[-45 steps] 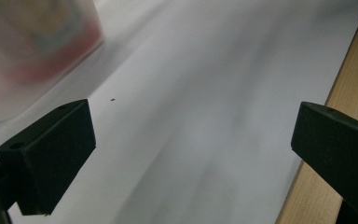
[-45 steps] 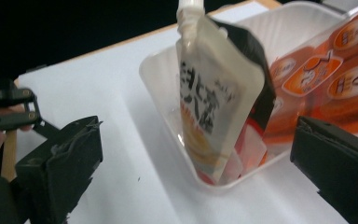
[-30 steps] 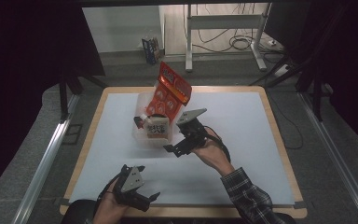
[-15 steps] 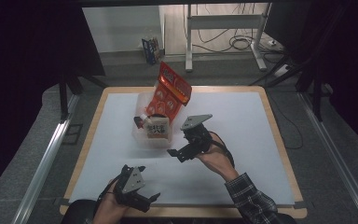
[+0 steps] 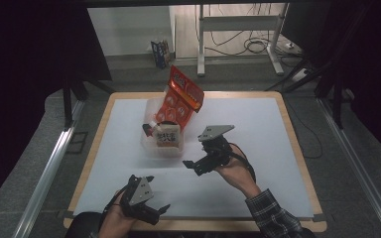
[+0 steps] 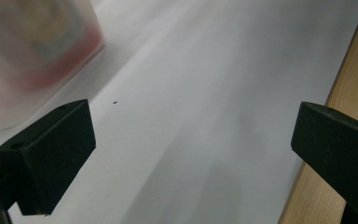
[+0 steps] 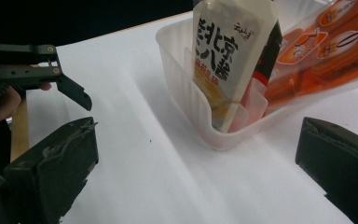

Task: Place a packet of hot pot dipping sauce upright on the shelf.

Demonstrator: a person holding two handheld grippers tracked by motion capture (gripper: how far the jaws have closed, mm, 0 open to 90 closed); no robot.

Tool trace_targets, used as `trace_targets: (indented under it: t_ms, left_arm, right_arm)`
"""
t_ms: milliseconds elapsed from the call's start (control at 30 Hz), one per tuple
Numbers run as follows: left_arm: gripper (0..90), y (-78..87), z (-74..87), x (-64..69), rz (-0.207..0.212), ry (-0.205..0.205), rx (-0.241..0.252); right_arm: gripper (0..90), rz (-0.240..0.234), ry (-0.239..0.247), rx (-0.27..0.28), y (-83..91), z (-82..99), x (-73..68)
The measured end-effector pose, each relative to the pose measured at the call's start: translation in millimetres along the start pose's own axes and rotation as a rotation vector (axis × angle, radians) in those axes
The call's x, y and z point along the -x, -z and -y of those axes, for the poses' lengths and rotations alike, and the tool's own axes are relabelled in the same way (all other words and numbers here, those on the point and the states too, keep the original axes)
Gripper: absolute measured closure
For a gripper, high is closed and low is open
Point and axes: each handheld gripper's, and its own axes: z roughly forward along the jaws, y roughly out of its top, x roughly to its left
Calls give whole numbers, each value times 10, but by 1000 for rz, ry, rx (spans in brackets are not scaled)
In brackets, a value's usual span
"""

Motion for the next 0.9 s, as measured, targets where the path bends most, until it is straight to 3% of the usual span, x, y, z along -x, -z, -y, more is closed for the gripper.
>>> trace_targets:
  t_ms: [467, 900]
  left_arm:
    - [0, -1, 2, -4, -2, -3, -4]
    - [0, -3, 4, -6, -3, -3, -6]
  right_arm:
    - [0, 15, 10, -32, 91, 151, -16]
    - [0, 45, -15, -33, 167, 329, 18]
